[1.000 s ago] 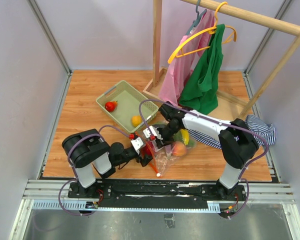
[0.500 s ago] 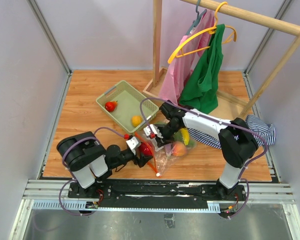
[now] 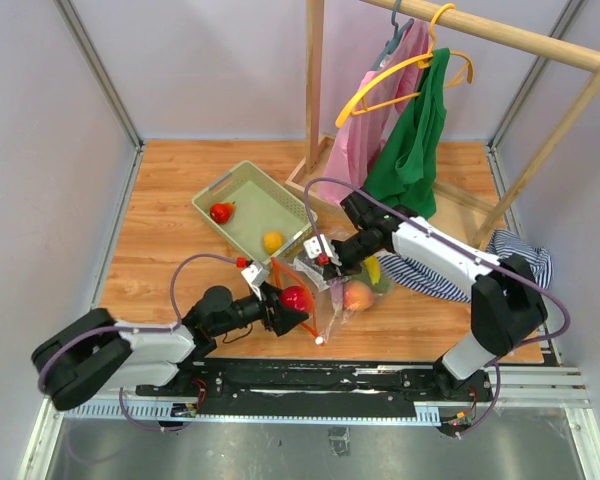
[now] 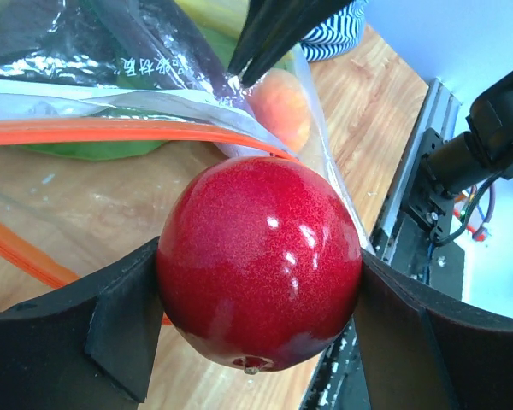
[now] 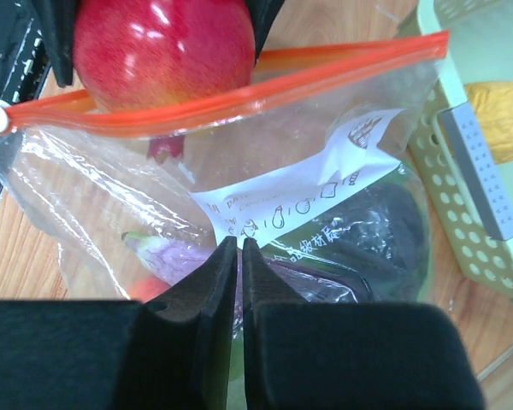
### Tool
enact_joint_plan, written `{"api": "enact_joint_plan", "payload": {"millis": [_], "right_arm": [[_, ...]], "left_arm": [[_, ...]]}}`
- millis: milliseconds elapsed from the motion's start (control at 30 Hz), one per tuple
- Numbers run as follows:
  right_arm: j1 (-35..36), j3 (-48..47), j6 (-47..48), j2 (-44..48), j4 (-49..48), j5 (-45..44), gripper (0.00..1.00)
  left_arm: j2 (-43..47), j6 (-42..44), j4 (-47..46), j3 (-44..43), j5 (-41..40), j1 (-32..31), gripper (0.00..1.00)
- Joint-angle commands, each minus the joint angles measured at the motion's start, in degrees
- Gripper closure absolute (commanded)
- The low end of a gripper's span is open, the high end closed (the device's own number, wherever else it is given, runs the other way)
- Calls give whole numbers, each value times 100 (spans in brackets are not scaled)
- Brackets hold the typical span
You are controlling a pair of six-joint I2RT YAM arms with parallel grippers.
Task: Open the zip-top bag and remove the fake food
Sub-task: Pick up the fake fruit from the zipper food storage bag.
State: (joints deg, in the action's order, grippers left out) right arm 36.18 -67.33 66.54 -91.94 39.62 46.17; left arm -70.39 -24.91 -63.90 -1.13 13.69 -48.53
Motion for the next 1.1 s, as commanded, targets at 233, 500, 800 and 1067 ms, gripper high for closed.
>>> {"api": "enact_joint_plan", "payload": {"millis": [233,500,800,1067], "right_arm": [[-316,258,246,770,24,446,91],[-529,222,575,1352,408,754,87],[-981,67,1170,1622,1164,1345,82],[-1289,-218,1325,1582,1675,1579,80]], "left_arm": [[2093,-1336,4982,-1092,-355,-7,80],[2253,-1562,5863,-1863,67,23,80],[2148,-1172,6842,-2667,300,277,81],[1940,-506,7950,-3446,418,416,81]]}}
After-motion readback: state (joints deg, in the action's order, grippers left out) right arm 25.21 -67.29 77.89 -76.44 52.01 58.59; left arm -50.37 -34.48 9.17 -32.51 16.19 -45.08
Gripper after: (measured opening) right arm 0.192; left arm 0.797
